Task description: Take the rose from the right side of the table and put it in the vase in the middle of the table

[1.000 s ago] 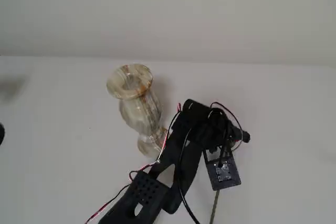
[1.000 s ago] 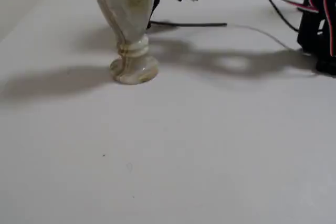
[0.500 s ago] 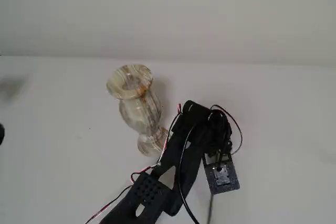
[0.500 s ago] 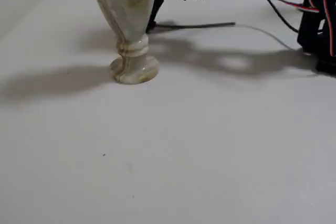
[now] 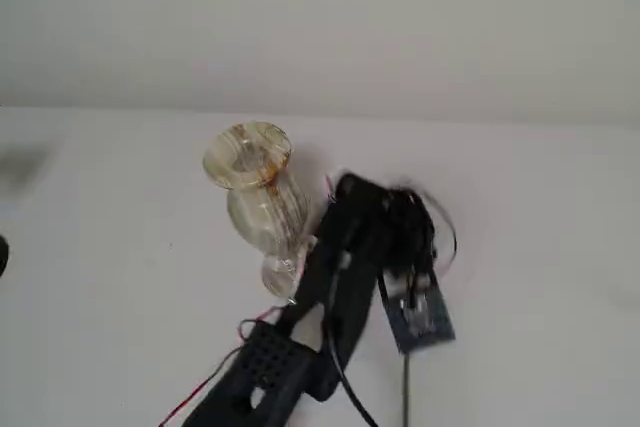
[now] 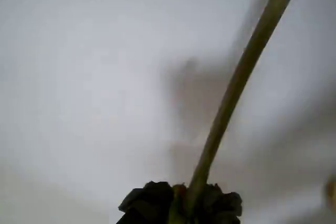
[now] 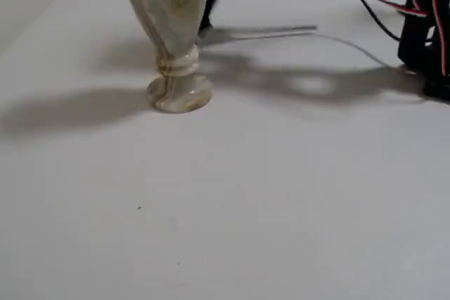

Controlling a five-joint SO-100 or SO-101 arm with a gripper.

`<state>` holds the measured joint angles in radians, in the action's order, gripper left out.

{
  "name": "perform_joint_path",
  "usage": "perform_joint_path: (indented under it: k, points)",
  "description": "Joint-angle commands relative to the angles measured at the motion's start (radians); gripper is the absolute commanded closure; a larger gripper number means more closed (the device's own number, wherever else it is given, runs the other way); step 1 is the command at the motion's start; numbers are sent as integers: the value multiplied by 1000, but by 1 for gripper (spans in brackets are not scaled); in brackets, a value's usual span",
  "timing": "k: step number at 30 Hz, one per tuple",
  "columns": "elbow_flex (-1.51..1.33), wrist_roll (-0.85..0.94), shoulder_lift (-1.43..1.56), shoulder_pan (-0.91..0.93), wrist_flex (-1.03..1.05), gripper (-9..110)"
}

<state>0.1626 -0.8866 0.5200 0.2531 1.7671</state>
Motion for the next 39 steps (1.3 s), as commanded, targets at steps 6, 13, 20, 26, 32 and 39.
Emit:
perform_joint_path:
  k: [6, 13, 20, 26, 32, 39]
  points:
    - [66, -117, 572, -49, -49, 102]
    - [66, -129, 839, -229, -123, 102]
    - [58, -133, 894, -451, -324, 102]
    - [54, -141, 859, -500, -460, 102]
    - [54, -166, 807, -532, -515, 102]
    - [54, -167, 759, -601, -500, 102]
